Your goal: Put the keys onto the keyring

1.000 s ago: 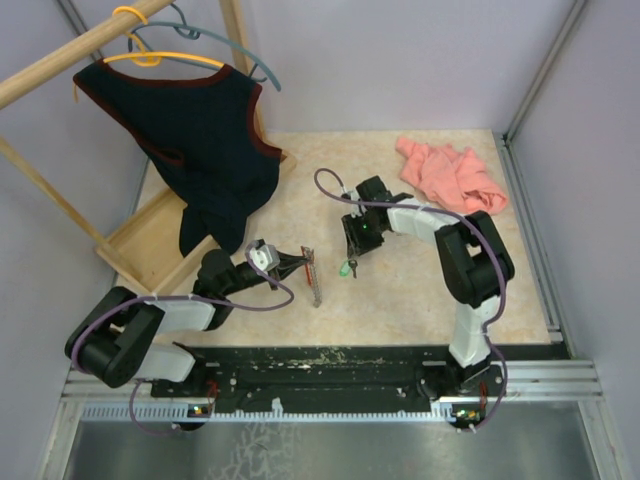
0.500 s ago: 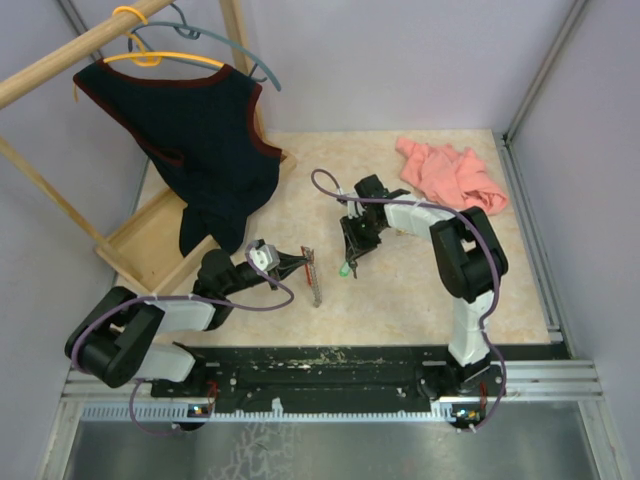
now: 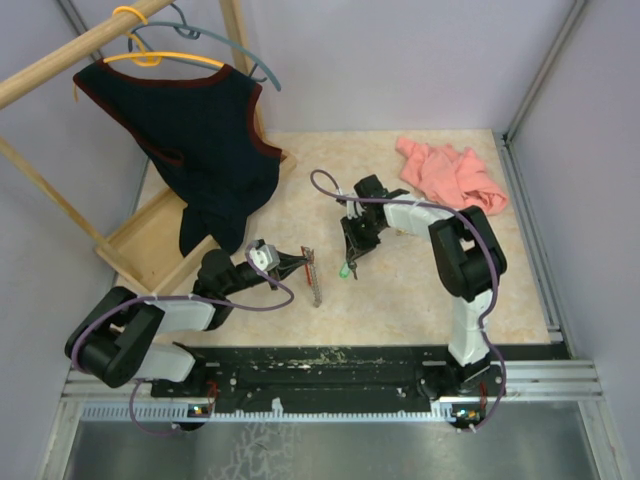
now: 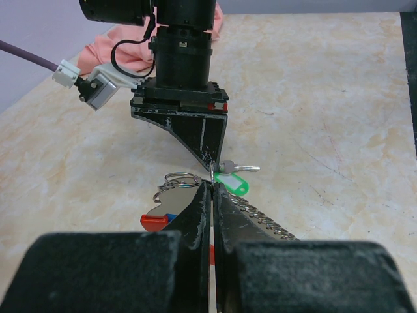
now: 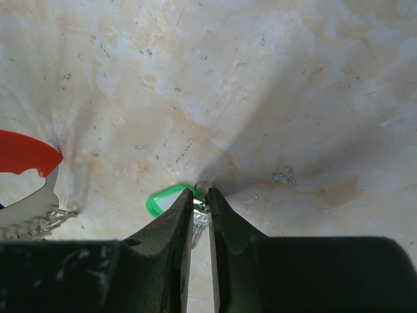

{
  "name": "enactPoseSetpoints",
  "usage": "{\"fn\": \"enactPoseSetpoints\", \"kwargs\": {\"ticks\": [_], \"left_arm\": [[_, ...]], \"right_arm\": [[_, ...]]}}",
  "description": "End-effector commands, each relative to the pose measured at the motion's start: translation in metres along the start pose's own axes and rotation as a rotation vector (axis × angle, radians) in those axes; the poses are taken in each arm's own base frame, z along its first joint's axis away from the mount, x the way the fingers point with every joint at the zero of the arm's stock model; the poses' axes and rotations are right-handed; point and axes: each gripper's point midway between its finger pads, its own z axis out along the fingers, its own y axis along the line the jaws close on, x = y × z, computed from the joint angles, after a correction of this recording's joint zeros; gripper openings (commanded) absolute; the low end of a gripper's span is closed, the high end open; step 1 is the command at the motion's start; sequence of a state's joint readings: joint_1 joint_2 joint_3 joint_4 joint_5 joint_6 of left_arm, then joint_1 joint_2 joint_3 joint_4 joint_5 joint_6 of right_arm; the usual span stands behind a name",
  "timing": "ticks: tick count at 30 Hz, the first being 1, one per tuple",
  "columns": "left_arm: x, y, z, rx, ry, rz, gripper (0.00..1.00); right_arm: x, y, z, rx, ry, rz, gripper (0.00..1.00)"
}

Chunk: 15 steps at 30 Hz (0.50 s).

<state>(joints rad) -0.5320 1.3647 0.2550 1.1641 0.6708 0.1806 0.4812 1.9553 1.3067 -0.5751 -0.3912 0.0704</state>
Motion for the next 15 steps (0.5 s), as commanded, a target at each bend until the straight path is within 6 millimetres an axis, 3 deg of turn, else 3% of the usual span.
{"fn": "enactPoseSetpoints", "kwargs": {"ticks": [1, 10, 15], "left_arm": [[-0.010, 0.002, 0.001, 0.004, -0.034, 0.031, 0.00], [-0.010, 0.002, 0.001, 0.007, -0.033, 0.031, 0.00], [-0.010, 0.001, 0.001, 0.014, -0.030, 0.032, 0.00]], "right_arm": [[-0.015, 0.003, -0.003, -0.011, -0.030, -0.029, 0.15], [-0.021, 0.010, -0.010, -0.029, -0.064, -0.061, 0.00], [-0.032, 0.020, -0.030, -0.025, -0.179, -0.167, 0.00]]}}
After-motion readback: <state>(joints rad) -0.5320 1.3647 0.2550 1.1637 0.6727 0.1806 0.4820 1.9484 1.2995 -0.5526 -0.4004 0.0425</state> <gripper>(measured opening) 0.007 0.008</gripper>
